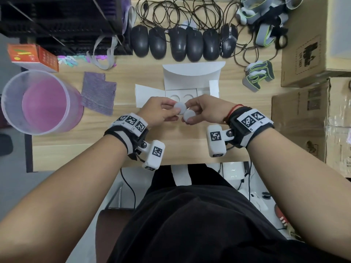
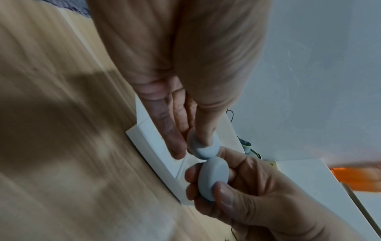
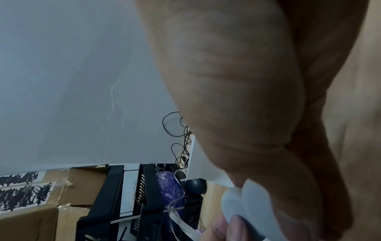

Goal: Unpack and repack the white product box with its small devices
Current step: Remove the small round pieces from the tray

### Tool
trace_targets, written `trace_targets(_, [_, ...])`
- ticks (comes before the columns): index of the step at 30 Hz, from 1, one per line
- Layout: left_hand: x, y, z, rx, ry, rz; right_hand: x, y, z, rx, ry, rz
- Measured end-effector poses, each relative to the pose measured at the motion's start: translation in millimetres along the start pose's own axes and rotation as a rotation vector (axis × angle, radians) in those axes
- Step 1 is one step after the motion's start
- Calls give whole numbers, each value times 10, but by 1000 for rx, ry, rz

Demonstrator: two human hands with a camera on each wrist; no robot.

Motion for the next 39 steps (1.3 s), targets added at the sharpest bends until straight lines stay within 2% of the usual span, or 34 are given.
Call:
trace_targets(5, [20, 29, 103, -111, -44, 15, 25, 70, 21, 136, -91, 37])
trace_targets(10, [36, 8, 167, -131, -92, -6, 13, 162, 99, 112, -252, 157])
trace_targets(14, [53, -36, 170, -109, -88, -22, 6, 202, 124, 119, -297, 181])
trace_targets(18, [126, -17, 218, 71, -184, -42, 95, 96, 165, 47, -361, 72])
trace_targets(22, [271, 19, 227, 483, -356, -50, 288, -56, 214, -347, -519, -73])
trace_targets(25, [406, 8, 127, 637, -372, -38, 444, -159, 216, -485, -577, -171])
trace_targets(29, [605, -12, 62, 727, -401, -20, 572, -265, 239, -462, -646, -197])
trace_targets(33, [720, -21, 71, 806, -408, -38, 635, -271, 259, -424, -639, -153])
trace_targets(39, [806, 8, 118, 774, -381, -47, 653, -328, 306, -375, -657, -132])
Point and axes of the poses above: each hand's wrist, its own x-axis towards the middle knuckle, its own z-axis out of the back of the hand, y = z × x, the point moved 4 cm from there along x, towards the middle knuckle, and after that the axes turned 3 degrees about z, right-handed, at the moved point
